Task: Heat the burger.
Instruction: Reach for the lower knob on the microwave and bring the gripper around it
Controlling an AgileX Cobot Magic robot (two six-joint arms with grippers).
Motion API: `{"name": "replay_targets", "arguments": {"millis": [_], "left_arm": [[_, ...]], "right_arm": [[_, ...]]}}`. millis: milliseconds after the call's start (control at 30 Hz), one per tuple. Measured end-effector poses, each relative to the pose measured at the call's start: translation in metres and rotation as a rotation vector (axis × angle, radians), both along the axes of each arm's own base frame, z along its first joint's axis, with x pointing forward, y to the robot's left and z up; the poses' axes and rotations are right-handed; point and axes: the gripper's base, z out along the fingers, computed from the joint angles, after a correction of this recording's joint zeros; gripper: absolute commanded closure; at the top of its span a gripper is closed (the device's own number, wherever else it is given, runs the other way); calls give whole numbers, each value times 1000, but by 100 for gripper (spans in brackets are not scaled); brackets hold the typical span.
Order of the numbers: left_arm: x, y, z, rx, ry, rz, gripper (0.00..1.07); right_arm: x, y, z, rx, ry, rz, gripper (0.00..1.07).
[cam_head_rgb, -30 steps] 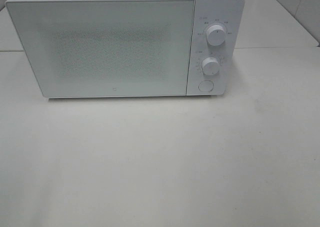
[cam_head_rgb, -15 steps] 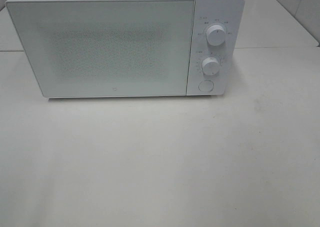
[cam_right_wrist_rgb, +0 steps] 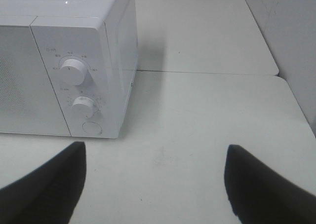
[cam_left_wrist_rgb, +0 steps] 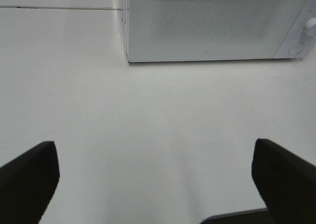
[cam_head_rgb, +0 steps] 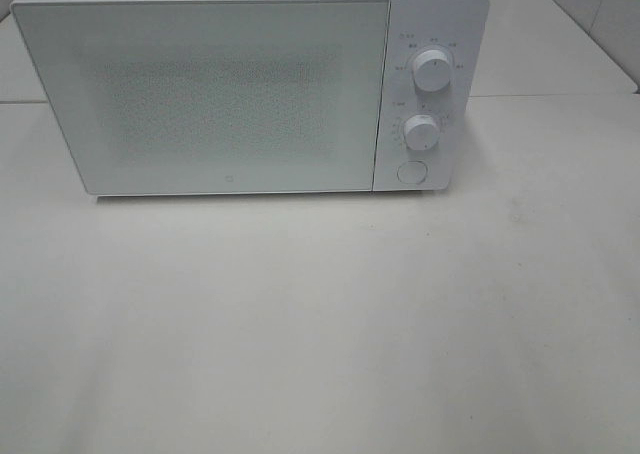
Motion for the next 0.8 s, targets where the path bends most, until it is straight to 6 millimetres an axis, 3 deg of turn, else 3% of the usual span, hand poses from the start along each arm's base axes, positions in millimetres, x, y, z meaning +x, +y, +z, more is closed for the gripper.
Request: {"name": "replay_targets", "arguments": {"millis": [167, 233, 800], "left_arm": [[0, 0, 0, 0, 0, 0, 9], [0, 0, 0, 0, 0, 0, 9], [0, 0, 0, 0, 0, 0, 9]], "right_arm": [[16, 1, -4, -1, 13, 2, 32], [32, 3, -9, -1, 12, 4, 32], [83, 8, -35, 17, 32, 1, 32]]}}
